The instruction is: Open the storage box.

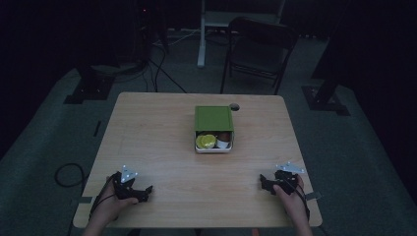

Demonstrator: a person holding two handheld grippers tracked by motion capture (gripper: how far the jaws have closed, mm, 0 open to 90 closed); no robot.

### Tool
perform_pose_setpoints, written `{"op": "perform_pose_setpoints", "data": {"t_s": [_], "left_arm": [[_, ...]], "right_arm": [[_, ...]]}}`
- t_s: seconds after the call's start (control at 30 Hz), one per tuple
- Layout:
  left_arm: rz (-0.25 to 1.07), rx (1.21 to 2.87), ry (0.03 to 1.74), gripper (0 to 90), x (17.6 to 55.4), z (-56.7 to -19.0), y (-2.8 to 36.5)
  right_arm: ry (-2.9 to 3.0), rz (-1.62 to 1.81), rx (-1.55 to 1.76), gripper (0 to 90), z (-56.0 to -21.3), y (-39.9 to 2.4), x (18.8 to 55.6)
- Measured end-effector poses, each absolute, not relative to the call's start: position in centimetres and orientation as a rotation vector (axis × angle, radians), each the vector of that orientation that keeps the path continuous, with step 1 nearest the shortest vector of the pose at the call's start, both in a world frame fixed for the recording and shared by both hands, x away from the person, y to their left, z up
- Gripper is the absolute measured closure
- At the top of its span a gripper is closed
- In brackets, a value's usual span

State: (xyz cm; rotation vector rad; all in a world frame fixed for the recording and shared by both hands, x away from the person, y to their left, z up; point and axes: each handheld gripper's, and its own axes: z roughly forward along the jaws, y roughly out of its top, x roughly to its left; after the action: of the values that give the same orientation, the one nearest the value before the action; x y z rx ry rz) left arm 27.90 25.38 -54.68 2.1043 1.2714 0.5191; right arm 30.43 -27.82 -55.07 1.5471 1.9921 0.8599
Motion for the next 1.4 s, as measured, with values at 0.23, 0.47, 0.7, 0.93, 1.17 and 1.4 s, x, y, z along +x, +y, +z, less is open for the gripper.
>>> {"op": "perform_pose_setpoints", "data": {"t_s": [0.23,0.47,0.7,0.93,1.17,1.4], "left_arm": [[0.514,2.11,1.262,0.6,27.9,-54.7,25.4],[0.505,2.123,1.226,1.4,27.8,-54.7,25.4],[0.553,2.136,1.188,1.4,27.7,-54.6,25.1],[0.589,2.17,1.145,1.4,27.9,-54.3,24.4],[0.605,2.179,1.112,1.4,28.3,-54.0,23.7],[0.612,2.201,1.068,1.4,28.4,-53.9,22.7]], "right_arm": [[1.993,0.86,1.548,10.8,-55.1,-27.8,30.4],[1.993,0.86,1.548,10.8,-55.1,-27.8,30.4],[1.993,0.86,1.548,10.7,-55.1,-27.8,30.4],[1.993,0.86,1.548,10.7,-55.1,-27.8,30.4],[1.993,0.86,1.548,10.7,-55.1,-27.8,30.4],[1.993,0.86,1.548,10.7,-55.1,-27.8,30.4]]}}
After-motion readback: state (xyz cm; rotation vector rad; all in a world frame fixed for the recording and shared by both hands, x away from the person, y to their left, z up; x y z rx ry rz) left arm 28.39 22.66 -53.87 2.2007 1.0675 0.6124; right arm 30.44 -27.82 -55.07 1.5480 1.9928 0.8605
